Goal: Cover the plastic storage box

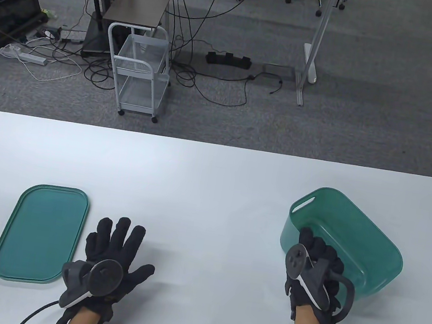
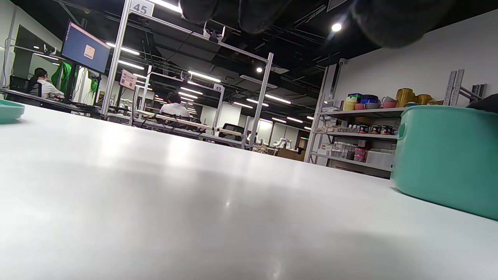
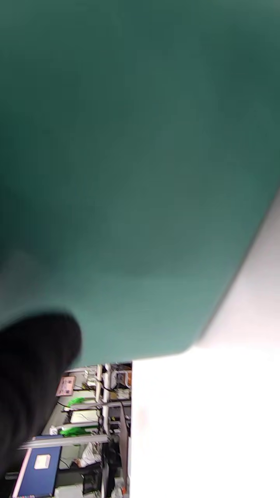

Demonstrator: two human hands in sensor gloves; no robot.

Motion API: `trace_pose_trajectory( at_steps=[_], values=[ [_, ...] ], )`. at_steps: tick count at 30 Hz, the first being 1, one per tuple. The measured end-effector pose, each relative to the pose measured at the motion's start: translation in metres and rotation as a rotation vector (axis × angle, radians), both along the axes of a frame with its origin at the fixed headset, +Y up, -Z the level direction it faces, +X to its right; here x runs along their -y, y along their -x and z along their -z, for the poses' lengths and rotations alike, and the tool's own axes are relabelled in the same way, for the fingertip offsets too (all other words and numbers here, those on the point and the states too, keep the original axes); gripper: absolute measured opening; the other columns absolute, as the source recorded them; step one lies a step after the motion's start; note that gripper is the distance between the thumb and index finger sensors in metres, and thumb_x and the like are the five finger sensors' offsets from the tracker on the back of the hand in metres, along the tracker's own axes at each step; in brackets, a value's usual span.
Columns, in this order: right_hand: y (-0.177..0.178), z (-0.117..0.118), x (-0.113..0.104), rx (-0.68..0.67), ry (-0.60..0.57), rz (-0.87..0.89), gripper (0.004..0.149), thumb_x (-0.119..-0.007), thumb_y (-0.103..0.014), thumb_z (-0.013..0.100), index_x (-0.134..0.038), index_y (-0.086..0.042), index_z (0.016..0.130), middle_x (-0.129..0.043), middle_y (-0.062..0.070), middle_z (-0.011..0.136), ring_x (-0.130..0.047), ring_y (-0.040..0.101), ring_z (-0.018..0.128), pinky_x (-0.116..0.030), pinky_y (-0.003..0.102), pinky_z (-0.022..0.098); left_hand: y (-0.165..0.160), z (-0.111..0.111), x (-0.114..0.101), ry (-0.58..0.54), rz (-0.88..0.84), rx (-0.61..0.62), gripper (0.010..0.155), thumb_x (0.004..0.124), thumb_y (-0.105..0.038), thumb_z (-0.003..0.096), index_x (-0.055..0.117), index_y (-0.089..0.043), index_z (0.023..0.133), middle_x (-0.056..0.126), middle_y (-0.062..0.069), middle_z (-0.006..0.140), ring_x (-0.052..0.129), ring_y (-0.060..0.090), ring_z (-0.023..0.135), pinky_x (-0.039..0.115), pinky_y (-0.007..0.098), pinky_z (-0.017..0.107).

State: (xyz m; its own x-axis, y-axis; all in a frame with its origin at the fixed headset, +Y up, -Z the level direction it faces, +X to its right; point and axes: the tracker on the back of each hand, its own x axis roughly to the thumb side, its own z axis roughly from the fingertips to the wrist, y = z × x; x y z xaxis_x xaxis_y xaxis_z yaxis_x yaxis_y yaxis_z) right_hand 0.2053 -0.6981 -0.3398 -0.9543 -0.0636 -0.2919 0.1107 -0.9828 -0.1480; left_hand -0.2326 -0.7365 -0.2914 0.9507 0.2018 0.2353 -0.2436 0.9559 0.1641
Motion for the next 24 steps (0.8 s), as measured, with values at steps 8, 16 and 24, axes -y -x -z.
trace_pose_trajectory(
  at_steps=[8, 16, 24],
  values=[
    [0.031, -0.005, -0.027, -0.142, -0.188, 0.032, 0.05, -0.083, -0.015, 0.046, -0.067, -0.023, 0.093, -0.089, 0.002, 0.08, -0.092, 0.031, 0.066, -0.074, 0.049, 0.055, 0.002, 0.0, 0.0, 0.004, -0.012, -0.004, 0.09, 0.066, -0.076, 0.0485, 0.037, -0.034, 0.123, 0.029, 0.01, 0.132, 0.015, 0.054, 0.115, 0.022, 0.072, 0.076],
    [0.116, -0.016, -0.057, -0.495, -0.264, 0.024, 0.048, -0.085, -0.014, 0.045, -0.071, -0.023, 0.09, -0.092, 0.0, 0.078, -0.093, 0.03, 0.067, -0.075, 0.05, 0.056, 0.002, 0.0, -0.001, 0.003, -0.021, -0.006, 0.09, 0.066, -0.075, 0.0488, 0.036, -0.034, 0.123, 0.028, 0.011, 0.131, 0.015, 0.054, 0.115, 0.022, 0.072, 0.076],
    [0.193, -0.027, -0.048, -0.718, -0.232, 0.061, 0.047, -0.086, -0.014, 0.044, -0.073, -0.023, 0.088, -0.094, -0.001, 0.077, -0.093, 0.03, 0.069, -0.075, 0.05, 0.058, 0.004, 0.0, -0.001, 0.001, -0.031, -0.014, 0.09, 0.066, -0.075, 0.0491, 0.037, -0.033, 0.122, 0.028, 0.011, 0.131, 0.016, 0.054, 0.114, 0.022, 0.072, 0.076]
  ],
)
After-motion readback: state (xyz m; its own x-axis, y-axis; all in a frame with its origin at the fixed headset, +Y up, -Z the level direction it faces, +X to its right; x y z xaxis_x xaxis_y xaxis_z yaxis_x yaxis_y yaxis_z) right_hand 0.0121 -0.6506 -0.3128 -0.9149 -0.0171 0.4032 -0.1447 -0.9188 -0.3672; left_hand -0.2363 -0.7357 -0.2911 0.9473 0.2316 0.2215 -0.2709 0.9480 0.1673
